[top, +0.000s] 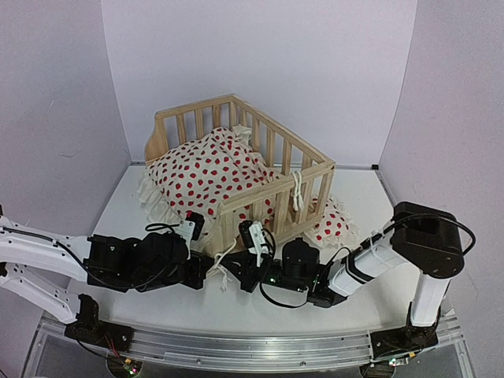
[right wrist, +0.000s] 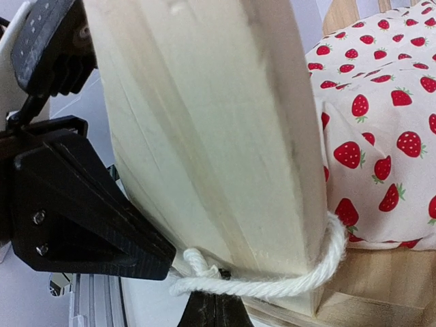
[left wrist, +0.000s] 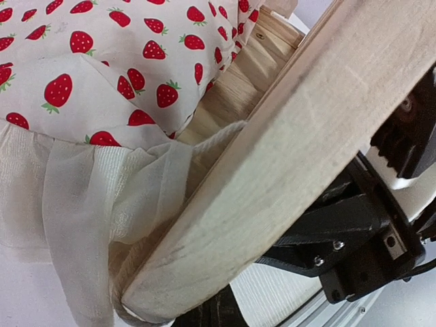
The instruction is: Set up the pet bed
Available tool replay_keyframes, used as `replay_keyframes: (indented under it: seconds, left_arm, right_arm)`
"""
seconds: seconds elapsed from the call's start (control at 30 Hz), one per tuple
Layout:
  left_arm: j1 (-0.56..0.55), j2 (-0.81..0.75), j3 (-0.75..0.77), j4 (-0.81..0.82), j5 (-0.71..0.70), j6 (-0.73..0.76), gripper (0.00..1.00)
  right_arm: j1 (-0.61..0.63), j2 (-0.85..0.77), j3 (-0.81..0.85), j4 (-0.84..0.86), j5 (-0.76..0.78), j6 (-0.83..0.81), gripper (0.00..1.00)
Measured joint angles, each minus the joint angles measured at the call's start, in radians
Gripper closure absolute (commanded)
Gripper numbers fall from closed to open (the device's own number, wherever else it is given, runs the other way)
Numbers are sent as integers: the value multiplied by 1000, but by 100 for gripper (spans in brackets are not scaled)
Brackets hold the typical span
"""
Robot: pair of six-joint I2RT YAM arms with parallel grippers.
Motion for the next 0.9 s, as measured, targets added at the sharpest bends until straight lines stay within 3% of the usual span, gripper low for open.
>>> replay_keyframes:
  seconds: [0.13, 0.27, 0.53, 0.9]
  left_arm:
    - [8, -32, -6, 11, 32, 18, 78]
    - [8, -89, -7, 33, 66, 70, 68]
    - [24, -115, -4, 43, 103, 51, 67]
    - [30, -109, -19, 56, 104, -396, 61]
  right_arm:
    - [4, 37, 3, 38, -4, -19, 100]
    - [3, 60, 3, 90, -10, -51, 100]
    - [1, 80, 5, 175, -38, -130, 100]
    - [0, 82, 40, 205, -115, -186, 100]
